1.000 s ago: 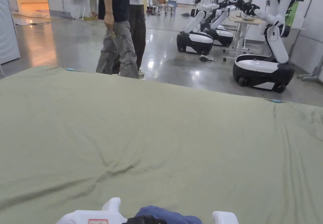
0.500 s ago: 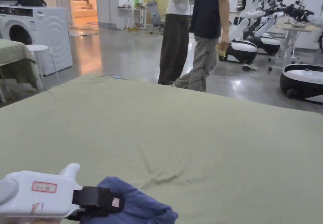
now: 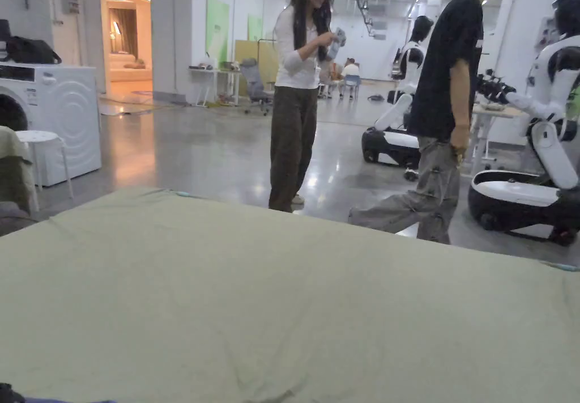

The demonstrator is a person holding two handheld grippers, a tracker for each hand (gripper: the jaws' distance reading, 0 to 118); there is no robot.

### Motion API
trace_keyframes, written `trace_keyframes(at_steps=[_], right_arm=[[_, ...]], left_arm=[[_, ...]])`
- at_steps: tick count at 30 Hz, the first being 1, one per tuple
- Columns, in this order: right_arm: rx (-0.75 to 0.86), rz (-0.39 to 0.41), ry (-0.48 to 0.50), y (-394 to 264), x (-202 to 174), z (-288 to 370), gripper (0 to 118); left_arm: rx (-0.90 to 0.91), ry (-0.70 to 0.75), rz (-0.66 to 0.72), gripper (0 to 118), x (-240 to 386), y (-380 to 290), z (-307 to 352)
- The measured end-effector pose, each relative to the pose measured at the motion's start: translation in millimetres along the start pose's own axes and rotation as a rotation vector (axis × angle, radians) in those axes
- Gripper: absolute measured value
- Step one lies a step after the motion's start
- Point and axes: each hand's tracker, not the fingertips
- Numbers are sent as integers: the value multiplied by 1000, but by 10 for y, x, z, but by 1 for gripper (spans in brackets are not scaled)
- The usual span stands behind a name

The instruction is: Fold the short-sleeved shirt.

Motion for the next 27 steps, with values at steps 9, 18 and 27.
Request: trace_keyframes(at_steps=[9, 18, 27], right_arm=[[181, 105, -235, 329, 52, 508, 0], [456, 226, -441, 724, 27, 798, 0], [576, 240, -432, 572, -119, 903, 0]], left_arm=[[619, 66, -533, 72, 1473, -209, 1383], [921, -239, -421, 71, 2962, -883, 1366], [898, -218, -379, 3, 3288, -1355, 1242]])
